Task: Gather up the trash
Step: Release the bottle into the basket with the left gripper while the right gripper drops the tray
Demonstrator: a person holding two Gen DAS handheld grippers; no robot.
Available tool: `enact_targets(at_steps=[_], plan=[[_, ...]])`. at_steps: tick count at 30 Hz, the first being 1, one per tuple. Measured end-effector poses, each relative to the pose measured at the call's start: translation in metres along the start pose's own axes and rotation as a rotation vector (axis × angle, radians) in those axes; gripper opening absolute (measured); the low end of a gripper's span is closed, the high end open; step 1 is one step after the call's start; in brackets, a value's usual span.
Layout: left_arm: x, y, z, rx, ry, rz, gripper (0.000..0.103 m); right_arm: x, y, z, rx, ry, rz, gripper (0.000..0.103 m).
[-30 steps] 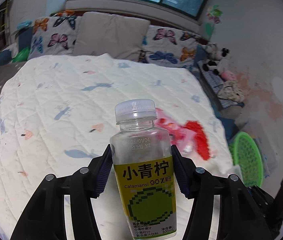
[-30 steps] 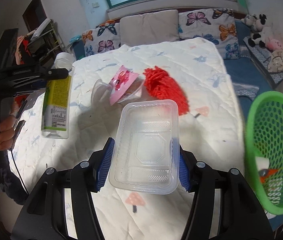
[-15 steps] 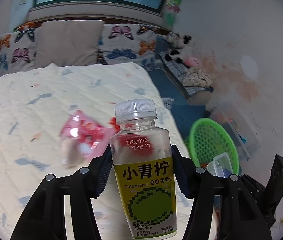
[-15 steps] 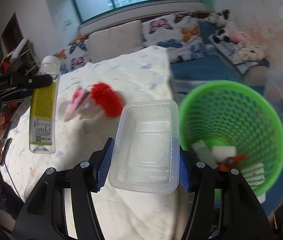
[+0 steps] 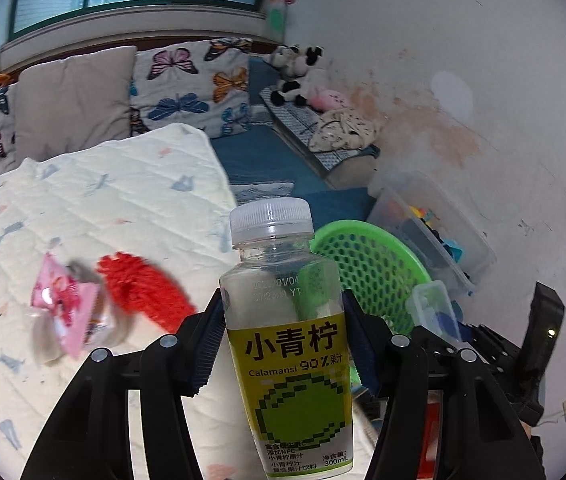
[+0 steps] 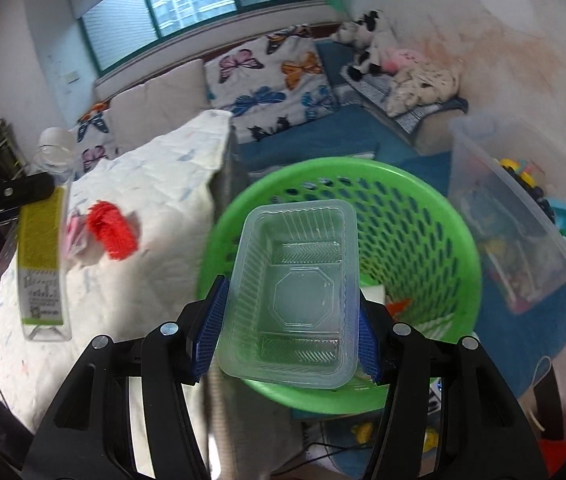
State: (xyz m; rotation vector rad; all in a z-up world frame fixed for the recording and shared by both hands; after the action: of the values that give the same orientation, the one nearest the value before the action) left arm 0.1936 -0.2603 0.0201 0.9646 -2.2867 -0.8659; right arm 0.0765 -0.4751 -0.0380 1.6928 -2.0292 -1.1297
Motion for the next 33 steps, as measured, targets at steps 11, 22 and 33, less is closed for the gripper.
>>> enact_targets(at_steps=[11, 22, 33], plan=[[0.032, -0.027, -0.009, -0.007, -0.032, 0.053, 0.055, 0.03, -0.02, 0.0, -0.02, -0.053, 0.019, 0.069], [0.059, -0.07, -0.016, -0.022, -0.056, 0.097, 0.055, 0.041, -0.002, 0.008, 0.007, -0.062, 0.014, 0.071], [0.078, -0.107, -0.013, -0.047, -0.067, 0.112, 0.055, 0.049, 0.008, 0.017, 0.018, -0.084, 0.009, 0.071]])
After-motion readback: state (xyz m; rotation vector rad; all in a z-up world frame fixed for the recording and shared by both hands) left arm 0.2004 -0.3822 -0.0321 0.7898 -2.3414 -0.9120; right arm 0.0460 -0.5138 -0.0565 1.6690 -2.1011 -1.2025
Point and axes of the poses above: each gripper's, at about its wrist camera, not at the fingertips, and y roughly against the way its jaws point, x to its right, z to its underside, the point moved 3 cm from there along -y, roughly the way its jaws point, and after that the axes turned 6 degrees about -y, right-handed, at the moved point
